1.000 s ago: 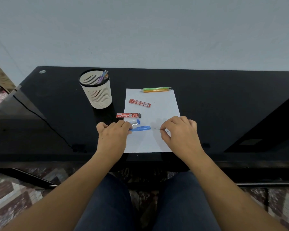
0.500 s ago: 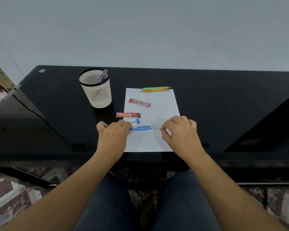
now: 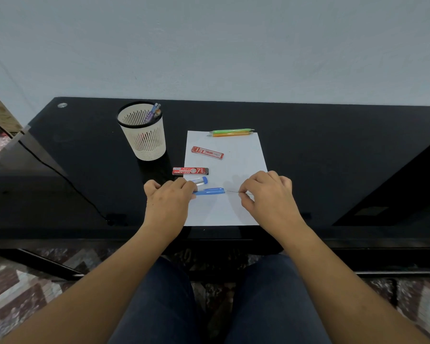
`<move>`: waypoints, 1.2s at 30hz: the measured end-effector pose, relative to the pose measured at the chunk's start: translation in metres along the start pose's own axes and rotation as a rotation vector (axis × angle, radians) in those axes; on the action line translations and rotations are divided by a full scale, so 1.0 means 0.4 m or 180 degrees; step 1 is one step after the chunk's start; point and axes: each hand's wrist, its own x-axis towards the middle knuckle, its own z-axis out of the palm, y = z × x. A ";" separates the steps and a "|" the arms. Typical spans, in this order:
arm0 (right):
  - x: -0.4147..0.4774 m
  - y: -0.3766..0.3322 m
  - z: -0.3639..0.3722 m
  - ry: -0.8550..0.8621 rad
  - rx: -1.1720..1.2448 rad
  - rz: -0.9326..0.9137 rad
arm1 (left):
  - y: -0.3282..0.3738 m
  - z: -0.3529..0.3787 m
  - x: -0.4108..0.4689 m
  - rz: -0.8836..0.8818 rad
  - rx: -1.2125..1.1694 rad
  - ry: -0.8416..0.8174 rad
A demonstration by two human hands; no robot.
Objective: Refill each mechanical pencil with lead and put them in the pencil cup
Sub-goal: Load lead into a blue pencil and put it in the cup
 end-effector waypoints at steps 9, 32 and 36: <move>-0.002 -0.003 -0.003 -0.0007 0.0017 0.0000 | -0.001 0.003 0.001 0.0034 -0.0054 0.0045; -0.006 -0.003 0.000 -0.0074 0.0016 -0.0021 | -0.005 0.018 -0.001 0.0112 -0.0149 0.0190; -0.002 -0.005 -0.001 -0.0120 -0.0017 -0.0017 | -0.008 0.027 -0.002 0.0179 -0.0120 0.0322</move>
